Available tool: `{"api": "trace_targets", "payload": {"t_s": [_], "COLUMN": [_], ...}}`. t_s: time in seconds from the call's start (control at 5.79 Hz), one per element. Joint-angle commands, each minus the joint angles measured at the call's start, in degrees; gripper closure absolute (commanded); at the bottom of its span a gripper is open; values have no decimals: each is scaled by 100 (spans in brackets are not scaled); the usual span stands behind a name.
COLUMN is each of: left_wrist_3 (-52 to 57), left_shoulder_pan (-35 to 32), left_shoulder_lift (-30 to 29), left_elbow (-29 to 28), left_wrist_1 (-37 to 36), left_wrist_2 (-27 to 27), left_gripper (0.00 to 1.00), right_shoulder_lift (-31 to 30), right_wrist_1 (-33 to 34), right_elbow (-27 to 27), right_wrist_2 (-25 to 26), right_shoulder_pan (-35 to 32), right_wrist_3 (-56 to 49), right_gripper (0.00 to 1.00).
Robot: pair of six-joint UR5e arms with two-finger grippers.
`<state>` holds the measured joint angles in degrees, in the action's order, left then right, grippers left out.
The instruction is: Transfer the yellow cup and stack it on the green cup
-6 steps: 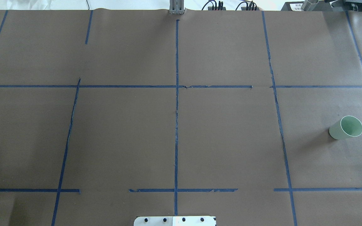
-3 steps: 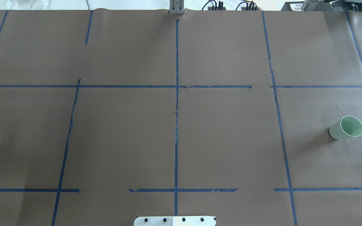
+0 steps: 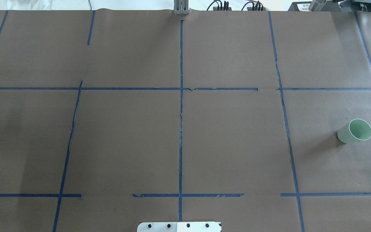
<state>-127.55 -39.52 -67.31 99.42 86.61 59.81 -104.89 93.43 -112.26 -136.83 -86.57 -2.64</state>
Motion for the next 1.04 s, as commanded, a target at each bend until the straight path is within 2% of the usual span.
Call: {"api": "trace_targets", "payload": {"t_s": [0.0,0.35,0.52,0.86], "left_wrist_3": [2441,5638,6593,8508], "left_shoulder_pan": [-1287,-2781,-3285,-4444], "left_shoulder_lift": [-463,-1297,-1615,-1864], "left_elbow": [-1119,-1941,-1944,-1935], "left_wrist_1": [2453,4488,4958,5801], "left_wrist_2": [-153,-32,587,2849], "left_gripper": [43,43,43,44], "right_shoulder_lift": [3,3,3,3], "right_wrist_1": [0,9,9,9], "right_elbow": [3,11,20,20], "right_wrist_2": [-2,-11,-11,-19], "right_shoulder_pan": [0,0,9,9], "right_wrist_3": [0,0,0,0], "right_gripper": [0,0,0,0]}}
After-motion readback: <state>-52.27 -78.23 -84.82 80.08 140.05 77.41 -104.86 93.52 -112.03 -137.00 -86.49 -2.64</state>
